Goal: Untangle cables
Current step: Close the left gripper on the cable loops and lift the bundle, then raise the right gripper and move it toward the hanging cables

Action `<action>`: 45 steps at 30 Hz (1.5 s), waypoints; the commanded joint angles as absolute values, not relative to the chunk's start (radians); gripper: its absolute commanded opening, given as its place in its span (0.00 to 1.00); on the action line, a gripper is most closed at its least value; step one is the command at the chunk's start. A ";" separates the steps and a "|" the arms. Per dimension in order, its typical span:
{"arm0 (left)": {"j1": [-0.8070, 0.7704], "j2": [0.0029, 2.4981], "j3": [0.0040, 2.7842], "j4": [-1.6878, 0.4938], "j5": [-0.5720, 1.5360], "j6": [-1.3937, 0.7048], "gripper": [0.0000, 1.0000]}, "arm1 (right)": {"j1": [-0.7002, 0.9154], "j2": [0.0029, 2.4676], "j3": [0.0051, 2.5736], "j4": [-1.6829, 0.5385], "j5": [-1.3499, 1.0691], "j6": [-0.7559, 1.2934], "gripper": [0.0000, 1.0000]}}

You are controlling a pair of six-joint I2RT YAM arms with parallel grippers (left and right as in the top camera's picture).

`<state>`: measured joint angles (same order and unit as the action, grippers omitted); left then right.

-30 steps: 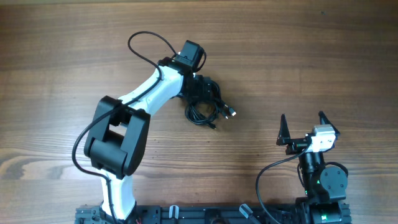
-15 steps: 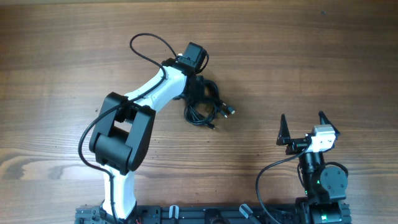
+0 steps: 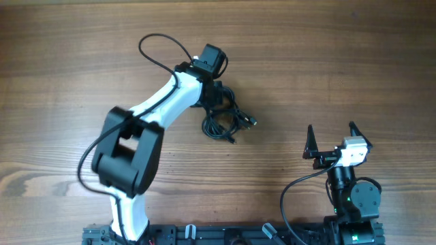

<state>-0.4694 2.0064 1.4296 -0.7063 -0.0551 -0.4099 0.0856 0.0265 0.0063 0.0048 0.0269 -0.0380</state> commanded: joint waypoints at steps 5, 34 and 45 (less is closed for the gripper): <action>-0.482 1.613 1.433 -0.746 -0.192 -0.424 0.04 | 0.090 0.023 0.006 0.008 0.035 -0.023 1.00; -0.482 1.258 1.433 -0.897 -0.045 -0.238 0.04 | 0.090 0.023 0.037 0.211 -0.427 0.220 1.00; -0.482 1.254 1.433 -0.897 -0.018 -0.216 0.04 | 0.090 0.162 0.273 -0.070 -0.447 0.181 1.00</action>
<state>-0.4782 1.2781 1.4288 -0.9051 -0.0513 -0.2363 0.0856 0.0811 0.1932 -0.0456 -0.4267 0.2047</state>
